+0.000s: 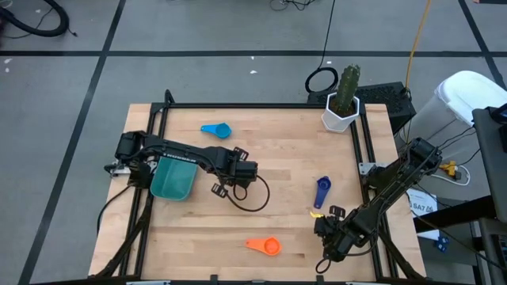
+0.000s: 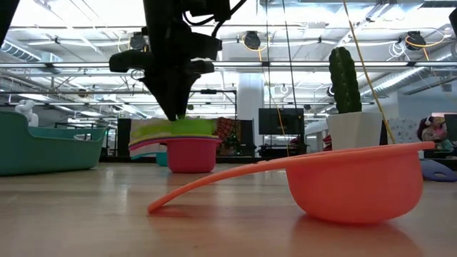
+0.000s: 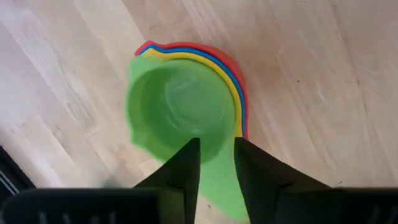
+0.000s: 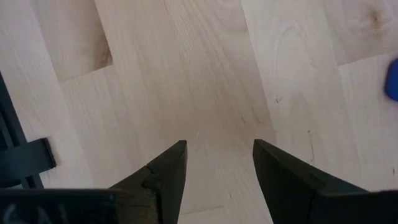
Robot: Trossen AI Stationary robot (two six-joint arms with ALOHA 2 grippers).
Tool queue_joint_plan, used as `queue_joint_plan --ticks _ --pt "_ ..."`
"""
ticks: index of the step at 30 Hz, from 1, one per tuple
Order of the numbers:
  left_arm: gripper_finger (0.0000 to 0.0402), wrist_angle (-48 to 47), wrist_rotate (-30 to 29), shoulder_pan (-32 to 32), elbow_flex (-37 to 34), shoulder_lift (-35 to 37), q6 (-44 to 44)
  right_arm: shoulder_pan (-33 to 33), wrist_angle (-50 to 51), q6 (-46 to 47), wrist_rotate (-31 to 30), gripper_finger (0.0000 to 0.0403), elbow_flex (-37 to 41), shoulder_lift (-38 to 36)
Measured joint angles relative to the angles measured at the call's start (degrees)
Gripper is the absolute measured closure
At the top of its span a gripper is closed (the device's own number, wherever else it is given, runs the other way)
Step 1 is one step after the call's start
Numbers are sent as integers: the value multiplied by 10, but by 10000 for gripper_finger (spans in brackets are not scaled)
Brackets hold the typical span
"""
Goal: Nest measuring cups in basket
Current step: Stack the green measuring cup into the yellow measuring cup, then stack the light blue measuring cup into the green measuring cup
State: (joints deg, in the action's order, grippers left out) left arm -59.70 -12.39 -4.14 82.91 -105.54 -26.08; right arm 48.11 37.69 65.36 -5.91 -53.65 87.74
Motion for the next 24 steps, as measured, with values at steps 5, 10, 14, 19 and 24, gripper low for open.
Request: queue_joint_plan --ticks 5,10,14,19,24 --pt "276 0 -3 0 0 0 11 0 -2 2 0 227 0 0" --pt "262 -3 -36 0 0 0 23 0 -2 2 0 227 0 0" --pt "259 -5 -119 3 0 0 25 0 -2 1 0 227 0 0" --pt "259 -10 -177 38 0 12 64 0 -2 0 0 227 0 0" --pt "259 -37 -119 119 0 37 89 0 -2 -4 0 227 0 0"
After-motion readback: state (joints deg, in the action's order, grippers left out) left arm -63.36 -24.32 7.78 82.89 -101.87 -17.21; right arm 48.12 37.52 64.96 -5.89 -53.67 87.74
